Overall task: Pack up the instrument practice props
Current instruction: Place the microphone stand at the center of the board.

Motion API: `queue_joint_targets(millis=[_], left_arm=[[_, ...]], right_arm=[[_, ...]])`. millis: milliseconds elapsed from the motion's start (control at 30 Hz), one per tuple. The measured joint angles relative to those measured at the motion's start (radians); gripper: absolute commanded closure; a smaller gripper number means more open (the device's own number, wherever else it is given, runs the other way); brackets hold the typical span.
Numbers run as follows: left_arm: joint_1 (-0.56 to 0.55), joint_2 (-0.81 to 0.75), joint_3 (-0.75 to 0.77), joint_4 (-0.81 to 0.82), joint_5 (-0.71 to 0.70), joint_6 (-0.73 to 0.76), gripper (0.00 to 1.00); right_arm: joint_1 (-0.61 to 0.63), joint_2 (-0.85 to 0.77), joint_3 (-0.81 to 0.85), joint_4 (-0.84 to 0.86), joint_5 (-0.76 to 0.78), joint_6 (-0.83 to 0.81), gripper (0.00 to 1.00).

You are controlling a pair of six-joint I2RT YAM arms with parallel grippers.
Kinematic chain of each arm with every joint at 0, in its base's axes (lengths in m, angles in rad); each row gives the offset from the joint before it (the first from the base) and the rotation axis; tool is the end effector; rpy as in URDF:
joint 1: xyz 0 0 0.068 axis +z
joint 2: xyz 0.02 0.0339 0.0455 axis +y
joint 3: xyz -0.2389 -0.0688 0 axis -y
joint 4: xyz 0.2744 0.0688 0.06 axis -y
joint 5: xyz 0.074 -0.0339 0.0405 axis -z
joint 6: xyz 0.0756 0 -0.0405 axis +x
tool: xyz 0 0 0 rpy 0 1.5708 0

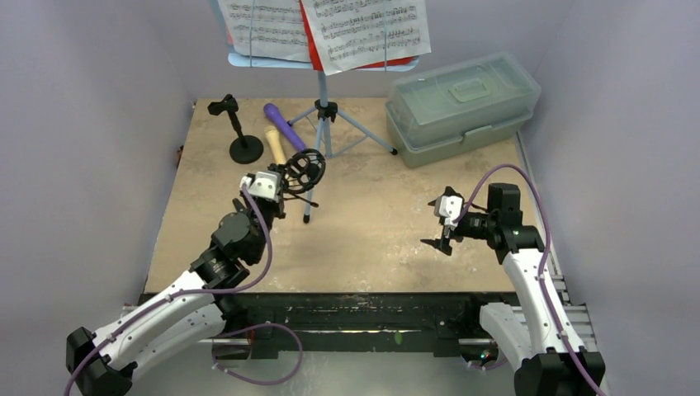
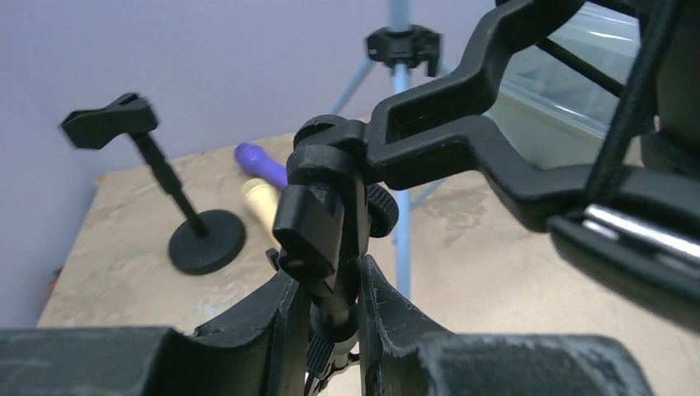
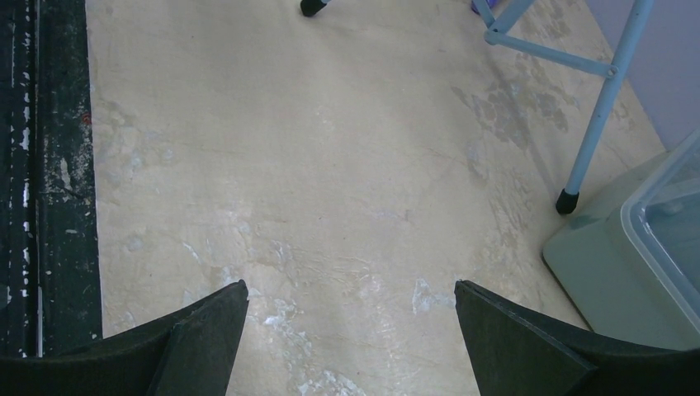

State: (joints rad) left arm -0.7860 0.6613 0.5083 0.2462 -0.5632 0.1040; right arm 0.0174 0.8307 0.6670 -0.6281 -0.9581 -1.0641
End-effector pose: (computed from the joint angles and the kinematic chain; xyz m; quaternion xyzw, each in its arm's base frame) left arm 0.2046 -0.1477 0.2905 0.0930 0.6723 -0.0611 0.7319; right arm 0.2208 0.0657 0.2208 -0.5727 0.6137 0.2009 0.5050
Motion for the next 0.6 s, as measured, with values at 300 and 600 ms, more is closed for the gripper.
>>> queue_joint_targets(millis=[300, 600], left_arm=[[0.191, 0.064, -0.002, 0.075, -0.114, -0.079, 1.00], [0.505, 0.241, -0.061, 0.280, 0.070, -0.173, 1.00]], right_arm=[[0.000, 0.000, 0.000, -0.008, 0.000, -0.014, 0.01], [0.000, 0.000, 0.000, -0.011, -0.001, -0.026, 0.01]])
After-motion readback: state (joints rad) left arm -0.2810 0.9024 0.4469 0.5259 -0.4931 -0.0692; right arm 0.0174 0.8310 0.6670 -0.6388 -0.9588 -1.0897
